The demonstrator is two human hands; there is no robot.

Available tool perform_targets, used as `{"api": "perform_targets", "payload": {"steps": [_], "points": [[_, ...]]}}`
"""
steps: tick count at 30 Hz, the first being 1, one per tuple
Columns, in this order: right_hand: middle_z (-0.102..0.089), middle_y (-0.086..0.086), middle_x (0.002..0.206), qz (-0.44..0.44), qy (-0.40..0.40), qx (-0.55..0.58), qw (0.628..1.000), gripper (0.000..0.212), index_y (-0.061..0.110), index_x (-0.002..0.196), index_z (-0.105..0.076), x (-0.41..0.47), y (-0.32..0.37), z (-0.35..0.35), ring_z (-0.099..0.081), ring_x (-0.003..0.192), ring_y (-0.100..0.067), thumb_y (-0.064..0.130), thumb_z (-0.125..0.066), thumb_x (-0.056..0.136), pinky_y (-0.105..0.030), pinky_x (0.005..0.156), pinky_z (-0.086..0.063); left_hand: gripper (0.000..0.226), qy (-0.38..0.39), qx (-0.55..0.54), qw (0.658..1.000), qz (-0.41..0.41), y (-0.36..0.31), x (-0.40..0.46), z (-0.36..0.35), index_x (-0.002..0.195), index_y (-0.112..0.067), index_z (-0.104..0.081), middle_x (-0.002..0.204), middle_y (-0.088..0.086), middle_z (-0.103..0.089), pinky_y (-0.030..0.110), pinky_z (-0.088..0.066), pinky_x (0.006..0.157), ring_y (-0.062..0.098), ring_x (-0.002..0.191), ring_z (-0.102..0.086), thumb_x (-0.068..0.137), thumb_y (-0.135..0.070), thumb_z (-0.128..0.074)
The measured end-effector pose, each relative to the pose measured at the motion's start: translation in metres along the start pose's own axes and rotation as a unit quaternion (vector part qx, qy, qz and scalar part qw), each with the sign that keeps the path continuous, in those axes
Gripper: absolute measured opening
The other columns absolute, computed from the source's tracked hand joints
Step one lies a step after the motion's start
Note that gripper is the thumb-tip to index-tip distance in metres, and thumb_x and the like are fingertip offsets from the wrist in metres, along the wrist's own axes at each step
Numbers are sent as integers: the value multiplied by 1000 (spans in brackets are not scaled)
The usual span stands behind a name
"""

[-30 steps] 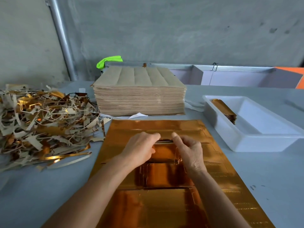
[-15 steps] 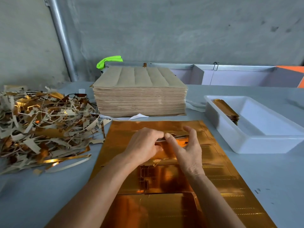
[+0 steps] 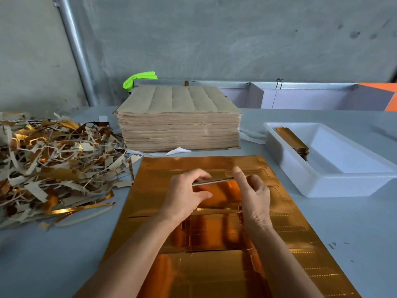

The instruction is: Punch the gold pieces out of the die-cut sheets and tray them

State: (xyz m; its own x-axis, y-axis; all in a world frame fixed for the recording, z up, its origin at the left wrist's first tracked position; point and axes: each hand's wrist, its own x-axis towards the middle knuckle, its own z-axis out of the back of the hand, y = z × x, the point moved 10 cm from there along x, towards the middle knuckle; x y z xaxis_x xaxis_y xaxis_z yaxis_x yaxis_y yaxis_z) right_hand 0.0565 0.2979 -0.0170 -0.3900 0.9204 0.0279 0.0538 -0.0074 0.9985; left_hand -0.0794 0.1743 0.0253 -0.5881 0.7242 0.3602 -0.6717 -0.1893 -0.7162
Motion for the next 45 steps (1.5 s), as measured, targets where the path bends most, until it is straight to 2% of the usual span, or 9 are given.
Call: {"api": "perform_targets", "payload": {"steps": [2, 12, 15, 17, 23, 25, 29, 36, 45], "points": [[-63, -3, 85, 7, -3, -42, 999, 33, 22, 86, -61, 1, -4, 3, -61, 84, -17, 55, -60, 84, -28, 72, -49, 26, -19, -16, 1000, 8, 4, -3, 0, 95, -29, -67, 86, -24, -58, 2, -44, 64, -11, 80, -55, 75, -18, -79], [-66, -10, 96, -15, 16, 43, 999, 32, 25, 81, -61, -5, -11, -15, -60, 98, -32, 57, -59, 76, -54, 90, -50, 17, -102, -363, 913, 158, 45, -13, -16, 89, -26, -71, 92, -4, -70, 32, -52, 84, 18, 98, -63, 75, -36, -72], [-63, -13, 110, -35, 30, 49, 998, 63, 16, 104, -62, -10, -15, -18, -58, 106, -30, 65, -59, 65, -54, 95, -48, 9, -132, -385, 893, 190, 57, -19, -18, 84, -30, -70, 96, -1, -70, 41, -50, 91, 22, 103, -62, 83, -39, -69], [-65, -14, 102, -23, 36, 48, 998, 42, 26, 85, -63, -10, -12, -20, -59, 102, -32, 63, -59, 66, -55, 91, -50, 16, -135, -397, 882, 215, 62, -19, -22, 78, -28, -68, 99, 8, -69, 47, -48, 96, 28, 103, -61, 86, -41, -64], [-59, -2, 94, -34, 37, 52, 997, 26, 27, 75, -57, -4, -16, -14, -57, 95, -23, 52, -60, 84, -52, 92, -50, 20, -118, -303, 938, 121, 37, -17, -11, 91, -30, -58, 90, -20, -61, 1, -41, 64, -9, 88, -56, 89, -48, -51], [-56, -3, 103, -33, 42, 49, 997, 23, 36, 74, -59, -3, -16, -14, -56, 101, -25, 58, -59, 76, -52, 92, -49, 20, -115, -304, 940, 107, 37, -15, -13, 91, -28, -58, 88, -22, -62, 4, -43, 70, -13, 88, -55, 91, -47, -52], [-61, -10, 103, -11, 53, 37, 998, 34, 23, 83, -56, -3, -12, -16, -58, 101, -30, 56, -57, 76, -51, 89, -51, 26, -96, -417, 889, 164, 52, -14, -27, 88, -18, -60, 95, 10, -66, 40, -51, 88, 27, 97, -63, 89, -44, -57], [-59, 3, 86, 25, 50, -67, 996, 29, 24, 82, -49, 9, -10, -15, -55, 82, -11, 50, -45, 94, -26, 73, -45, 20, -109, -285, 947, 97, 34, -15, -18, 87, -22, -57, 85, -3, -61, 7, -42, 68, 1, 79, -55, 96, -34, -44], [-60, 4, 86, 45, 34, -93, 994, 31, 23, 87, -52, 14, 4, -19, -58, 83, -10, 53, -49, 91, -19, 70, -45, 35, -82, -231, 957, 157, 45, -13, -18, 93, -39, -53, 98, -13, -63, 12, -47, 67, 7, 94, -61, 82, -12, -72]]}}
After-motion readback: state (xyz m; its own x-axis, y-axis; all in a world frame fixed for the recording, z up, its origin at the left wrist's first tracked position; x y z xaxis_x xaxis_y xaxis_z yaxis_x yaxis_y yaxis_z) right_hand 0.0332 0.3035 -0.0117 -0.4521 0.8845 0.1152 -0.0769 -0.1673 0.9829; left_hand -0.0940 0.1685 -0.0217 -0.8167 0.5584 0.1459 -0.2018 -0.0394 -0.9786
